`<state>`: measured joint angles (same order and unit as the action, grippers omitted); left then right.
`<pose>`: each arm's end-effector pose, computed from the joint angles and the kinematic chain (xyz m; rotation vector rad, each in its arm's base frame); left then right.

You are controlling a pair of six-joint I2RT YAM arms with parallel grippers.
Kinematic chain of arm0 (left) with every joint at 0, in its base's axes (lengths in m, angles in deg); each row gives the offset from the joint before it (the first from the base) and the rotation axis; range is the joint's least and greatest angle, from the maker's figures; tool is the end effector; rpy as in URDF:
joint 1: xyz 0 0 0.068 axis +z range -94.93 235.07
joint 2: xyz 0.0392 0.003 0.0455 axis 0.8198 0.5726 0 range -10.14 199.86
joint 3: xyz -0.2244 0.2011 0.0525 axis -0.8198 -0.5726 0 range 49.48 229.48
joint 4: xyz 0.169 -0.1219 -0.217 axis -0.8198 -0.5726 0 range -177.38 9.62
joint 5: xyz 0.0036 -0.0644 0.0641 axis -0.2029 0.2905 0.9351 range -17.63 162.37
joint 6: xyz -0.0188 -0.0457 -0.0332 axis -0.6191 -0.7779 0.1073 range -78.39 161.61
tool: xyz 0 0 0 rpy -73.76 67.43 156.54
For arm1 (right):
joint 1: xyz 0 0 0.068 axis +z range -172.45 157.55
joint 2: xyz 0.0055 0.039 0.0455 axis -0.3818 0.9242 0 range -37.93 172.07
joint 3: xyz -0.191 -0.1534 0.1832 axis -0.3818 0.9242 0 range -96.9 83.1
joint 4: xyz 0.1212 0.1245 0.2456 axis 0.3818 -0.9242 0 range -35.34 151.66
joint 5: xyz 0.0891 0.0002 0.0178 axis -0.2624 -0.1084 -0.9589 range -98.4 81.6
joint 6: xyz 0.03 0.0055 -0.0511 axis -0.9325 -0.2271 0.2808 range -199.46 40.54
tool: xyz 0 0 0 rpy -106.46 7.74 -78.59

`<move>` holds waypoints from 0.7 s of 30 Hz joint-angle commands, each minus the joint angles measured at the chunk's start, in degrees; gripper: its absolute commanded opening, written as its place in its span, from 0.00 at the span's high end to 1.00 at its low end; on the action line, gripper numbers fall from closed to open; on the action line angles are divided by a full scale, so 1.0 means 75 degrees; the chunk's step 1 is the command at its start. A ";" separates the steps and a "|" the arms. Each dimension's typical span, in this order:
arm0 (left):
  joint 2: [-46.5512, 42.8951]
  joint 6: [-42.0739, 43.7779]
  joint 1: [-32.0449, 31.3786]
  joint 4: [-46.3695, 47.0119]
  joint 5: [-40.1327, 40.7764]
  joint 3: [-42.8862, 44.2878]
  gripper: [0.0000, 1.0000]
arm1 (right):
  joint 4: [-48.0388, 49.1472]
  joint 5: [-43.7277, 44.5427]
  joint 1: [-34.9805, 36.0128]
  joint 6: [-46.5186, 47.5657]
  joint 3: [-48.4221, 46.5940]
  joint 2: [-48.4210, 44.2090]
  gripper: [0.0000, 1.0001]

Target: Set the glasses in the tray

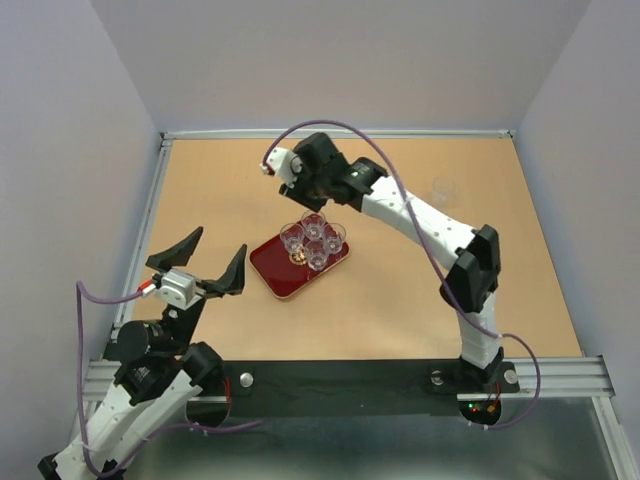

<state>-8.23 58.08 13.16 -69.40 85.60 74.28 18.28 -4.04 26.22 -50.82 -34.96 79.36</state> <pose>0.0510 -0.0325 0.3551 0.2914 0.9581 -0.2934 0.3517 0.3949 0.3627 -1.4145 1.8306 0.0897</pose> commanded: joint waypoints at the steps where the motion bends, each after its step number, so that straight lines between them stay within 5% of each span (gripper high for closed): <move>1: 0.0224 -0.0682 0.0034 0.0878 0.0027 -0.0189 0.01 | 0.0170 -0.0929 -0.0825 -0.0280 0.0785 -0.0999 0.57; 6: 0.0974 -0.1223 0.0045 0.0903 0.0240 -0.0014 0.01 | 0.0533 -0.2021 -0.1823 -0.0444 0.2215 -0.2207 0.56; 21: 0.6387 -0.3121 0.0104 0.0586 -0.1341 0.2702 0.02 | 0.3145 -0.4131 -0.5549 -0.1637 0.7840 -0.6239 0.50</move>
<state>35.18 40.46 13.55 -68.08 79.92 87.79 32.36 -29.14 -11.92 -58.42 18.24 37.14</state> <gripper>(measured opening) 0.986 0.492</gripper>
